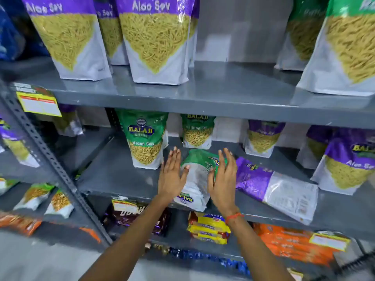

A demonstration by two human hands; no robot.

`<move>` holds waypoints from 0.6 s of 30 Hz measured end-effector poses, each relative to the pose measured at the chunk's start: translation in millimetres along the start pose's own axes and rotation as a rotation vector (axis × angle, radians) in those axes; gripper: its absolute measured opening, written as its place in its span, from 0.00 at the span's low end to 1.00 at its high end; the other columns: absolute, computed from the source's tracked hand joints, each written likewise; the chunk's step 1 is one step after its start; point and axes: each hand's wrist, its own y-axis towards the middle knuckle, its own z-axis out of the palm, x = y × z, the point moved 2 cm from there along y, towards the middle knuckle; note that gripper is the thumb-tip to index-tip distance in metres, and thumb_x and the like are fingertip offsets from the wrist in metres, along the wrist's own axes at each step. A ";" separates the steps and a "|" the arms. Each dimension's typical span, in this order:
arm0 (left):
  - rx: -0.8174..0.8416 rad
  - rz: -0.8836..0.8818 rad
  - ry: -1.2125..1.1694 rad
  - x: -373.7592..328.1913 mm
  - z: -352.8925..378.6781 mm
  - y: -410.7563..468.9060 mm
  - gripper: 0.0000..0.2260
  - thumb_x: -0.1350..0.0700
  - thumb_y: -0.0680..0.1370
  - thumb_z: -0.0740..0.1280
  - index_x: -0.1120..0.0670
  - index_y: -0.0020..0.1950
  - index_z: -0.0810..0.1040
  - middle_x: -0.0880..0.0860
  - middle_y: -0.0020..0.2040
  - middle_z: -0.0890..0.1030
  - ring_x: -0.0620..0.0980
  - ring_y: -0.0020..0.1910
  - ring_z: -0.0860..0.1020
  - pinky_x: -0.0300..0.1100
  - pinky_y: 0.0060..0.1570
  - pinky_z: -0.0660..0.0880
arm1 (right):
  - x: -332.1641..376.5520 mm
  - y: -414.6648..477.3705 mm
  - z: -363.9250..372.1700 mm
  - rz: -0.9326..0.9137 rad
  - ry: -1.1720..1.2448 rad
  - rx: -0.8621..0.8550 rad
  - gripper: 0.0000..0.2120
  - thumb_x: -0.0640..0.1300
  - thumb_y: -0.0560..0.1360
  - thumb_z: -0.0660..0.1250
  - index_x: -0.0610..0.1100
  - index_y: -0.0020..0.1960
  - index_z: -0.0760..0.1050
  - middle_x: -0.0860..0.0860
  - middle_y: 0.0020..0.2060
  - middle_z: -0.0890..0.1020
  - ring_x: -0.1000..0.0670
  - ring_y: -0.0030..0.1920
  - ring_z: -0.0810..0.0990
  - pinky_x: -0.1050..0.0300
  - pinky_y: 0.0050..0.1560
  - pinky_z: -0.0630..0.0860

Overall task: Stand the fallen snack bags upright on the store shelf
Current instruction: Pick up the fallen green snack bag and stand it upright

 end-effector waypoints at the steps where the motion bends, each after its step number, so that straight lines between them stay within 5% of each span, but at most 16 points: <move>1: 0.112 -0.095 -0.072 9.2 4.5 6.5 0.26 0.46 0.80 0.52 0.56 0.75 0.51 0.55 0.78 0.52 0.52 0.77 0.51 0.48 0.75 0.49 | -6.1 -0.4 10.3 0.083 -0.001 0.101 0.26 0.35 0.72 0.62 0.35 0.69 0.61 0.35 0.68 0.67 0.37 0.69 0.64 0.44 0.73 0.61; 4: 0.394 -0.264 -0.327 31.6 16.3 19.9 0.21 0.48 0.80 0.54 0.58 0.70 0.64 0.59 0.72 0.67 0.53 0.67 0.68 0.44 0.65 0.63 | -24.0 -4.2 35.5 0.413 0.078 0.367 0.22 0.35 0.75 0.60 0.30 0.67 0.61 0.31 0.63 0.69 0.34 0.66 0.67 0.46 0.68 0.64; 6: 0.404 -0.334 -0.471 38.3 19.8 23.8 0.17 0.54 0.81 0.55 0.60 0.67 0.68 0.61 0.67 0.72 0.51 0.59 0.72 0.39 0.56 0.65 | -32.8 -5.3 45.5 0.542 0.076 0.434 0.17 0.37 0.76 0.59 0.29 0.62 0.65 0.28 0.58 0.72 0.33 0.61 0.71 0.46 0.60 0.68; 9: 0.271 -0.431 -0.674 52.0 28.6 36.4 0.11 0.62 0.79 0.60 0.66 0.53 0.78 0.65 0.54 0.80 0.54 0.52 0.75 0.47 0.56 0.72 | -45.4 4.2 54.8 0.640 0.044 0.419 0.13 0.41 0.77 0.59 0.30 0.53 0.72 0.30 0.49 0.78 0.35 0.51 0.78 0.44 0.51 0.73; 11: 0.225 -0.534 -0.736 58.7 32.8 42.3 0.11 0.64 0.76 0.63 0.61 0.35 0.78 0.57 0.35 0.82 0.52 0.41 0.75 0.42 0.45 0.75 | -56.6 11.6 58.4 0.716 0.079 0.444 0.10 0.41 0.77 0.60 0.35 0.41 0.73 0.35 0.40 0.78 0.42 0.42 0.78 0.42 0.50 0.76; 13: 0.202 -0.572 -0.769 62.4 35.0 48.9 0.15 0.67 0.74 0.66 0.56 0.28 0.74 0.45 0.23 0.78 0.48 0.33 0.72 0.39 0.38 0.71 | -66.5 15.0 63.6 0.865 0.251 0.426 0.12 0.36 0.76 0.62 0.38 0.34 0.72 0.40 0.37 0.75 0.48 0.34 0.78 0.44 0.44 0.80; 16: 0.163 -0.588 -0.754 59.7 33.8 53.6 0.06 0.66 0.73 0.67 0.67 0.37 0.80 0.60 0.37 0.84 0.55 0.40 0.78 0.42 0.46 0.69 | -74.0 14.0 65.2 1.041 0.494 0.299 0.12 0.31 0.75 0.61 0.37 0.33 0.74 0.43 0.33 0.76 0.55 0.19 0.76 0.61 0.24 0.78; 18: 0.094 -0.573 -0.763 62.6 32.7 52.9 0.07 0.65 0.73 0.67 0.68 0.46 0.80 0.65 0.48 0.83 0.58 0.47 0.79 0.42 0.48 0.71 | -73.2 15.3 64.2 0.986 0.457 0.204 0.07 0.34 0.75 0.61 0.37 0.41 0.76 0.43 0.36 0.76 0.49 0.28 0.77 0.57 0.33 0.77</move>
